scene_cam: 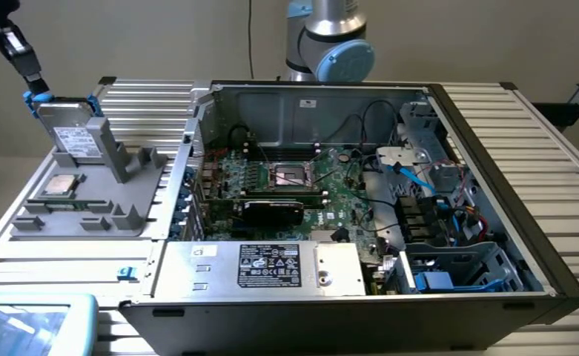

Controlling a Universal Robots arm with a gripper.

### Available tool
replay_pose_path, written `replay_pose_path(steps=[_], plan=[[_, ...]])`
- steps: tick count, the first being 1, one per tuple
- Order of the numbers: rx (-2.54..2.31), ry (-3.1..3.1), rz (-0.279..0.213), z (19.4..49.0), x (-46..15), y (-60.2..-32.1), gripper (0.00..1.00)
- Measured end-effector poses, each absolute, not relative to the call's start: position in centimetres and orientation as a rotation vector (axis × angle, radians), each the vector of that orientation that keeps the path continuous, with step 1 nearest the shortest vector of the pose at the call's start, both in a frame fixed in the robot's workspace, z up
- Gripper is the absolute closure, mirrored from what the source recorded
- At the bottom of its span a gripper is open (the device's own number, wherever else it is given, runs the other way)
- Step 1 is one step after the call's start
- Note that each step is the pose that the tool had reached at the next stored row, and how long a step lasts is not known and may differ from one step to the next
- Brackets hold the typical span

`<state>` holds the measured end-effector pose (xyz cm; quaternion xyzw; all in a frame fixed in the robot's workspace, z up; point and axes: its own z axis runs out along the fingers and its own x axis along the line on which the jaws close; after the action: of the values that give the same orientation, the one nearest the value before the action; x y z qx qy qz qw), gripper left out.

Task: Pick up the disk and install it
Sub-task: 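Pick up the disk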

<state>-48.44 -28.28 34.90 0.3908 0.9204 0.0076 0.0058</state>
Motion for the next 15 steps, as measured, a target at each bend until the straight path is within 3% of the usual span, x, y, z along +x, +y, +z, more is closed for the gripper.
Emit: replay_pose_path(steps=[15], plan=[[1.55,2.721,0.038,34.81,-48.43,-28.28,0.89]])
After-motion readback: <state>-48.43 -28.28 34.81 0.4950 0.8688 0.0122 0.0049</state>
